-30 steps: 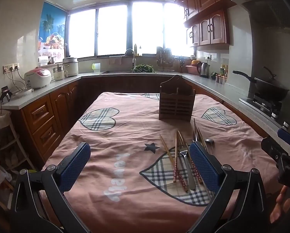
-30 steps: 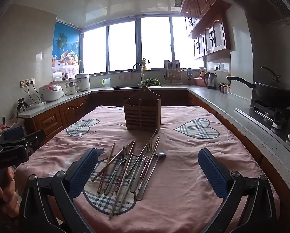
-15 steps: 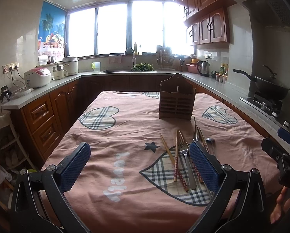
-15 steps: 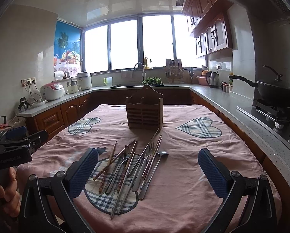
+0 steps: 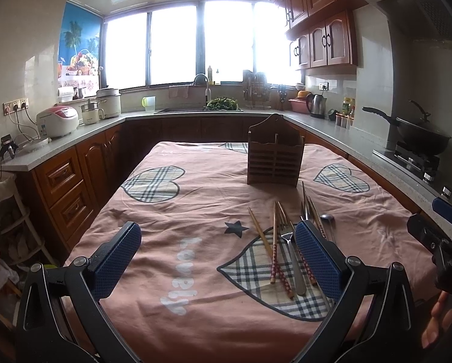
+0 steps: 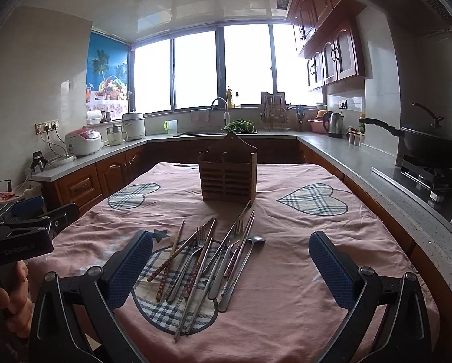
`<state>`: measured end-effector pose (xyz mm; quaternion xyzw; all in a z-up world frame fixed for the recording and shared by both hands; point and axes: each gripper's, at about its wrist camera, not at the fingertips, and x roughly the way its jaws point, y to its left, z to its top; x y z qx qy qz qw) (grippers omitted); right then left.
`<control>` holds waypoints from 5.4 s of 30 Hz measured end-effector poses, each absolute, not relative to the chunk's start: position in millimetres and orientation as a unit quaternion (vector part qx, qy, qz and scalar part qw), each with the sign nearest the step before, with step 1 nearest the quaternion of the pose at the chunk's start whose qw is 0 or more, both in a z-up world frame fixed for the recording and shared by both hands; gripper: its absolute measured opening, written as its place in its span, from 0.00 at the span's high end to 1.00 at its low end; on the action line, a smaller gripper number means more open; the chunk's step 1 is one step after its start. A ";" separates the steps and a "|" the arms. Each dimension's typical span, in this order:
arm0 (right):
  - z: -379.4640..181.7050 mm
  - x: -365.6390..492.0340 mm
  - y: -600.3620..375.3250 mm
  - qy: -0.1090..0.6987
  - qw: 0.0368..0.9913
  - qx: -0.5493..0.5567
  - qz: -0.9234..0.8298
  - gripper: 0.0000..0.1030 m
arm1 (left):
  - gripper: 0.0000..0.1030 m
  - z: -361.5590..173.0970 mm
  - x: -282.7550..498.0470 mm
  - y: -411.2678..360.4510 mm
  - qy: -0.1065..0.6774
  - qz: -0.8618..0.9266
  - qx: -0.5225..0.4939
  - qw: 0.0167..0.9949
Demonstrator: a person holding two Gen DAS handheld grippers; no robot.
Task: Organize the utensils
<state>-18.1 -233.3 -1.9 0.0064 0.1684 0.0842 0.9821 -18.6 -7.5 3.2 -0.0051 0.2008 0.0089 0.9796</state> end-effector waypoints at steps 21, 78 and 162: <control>0.1 -16.8 -230.3 0.170 0.982 0.003 0.088 0.00 | 0.00 3.5 -14.1 -6.6 0.207 0.006 -0.006 0.978; -71.9 249.5 -273.1 0.407 0.886 0.175 0.138 0.66 | 0.53 -94.1 243.8 -39.7 0.487 -0.133 -0.031 0.863; 120.5 283.6 -291.1 0.189 0.952 0.188 0.149 0.96 | 0.96 136.8 274.3 40.4 0.172 -0.140 -0.154 0.963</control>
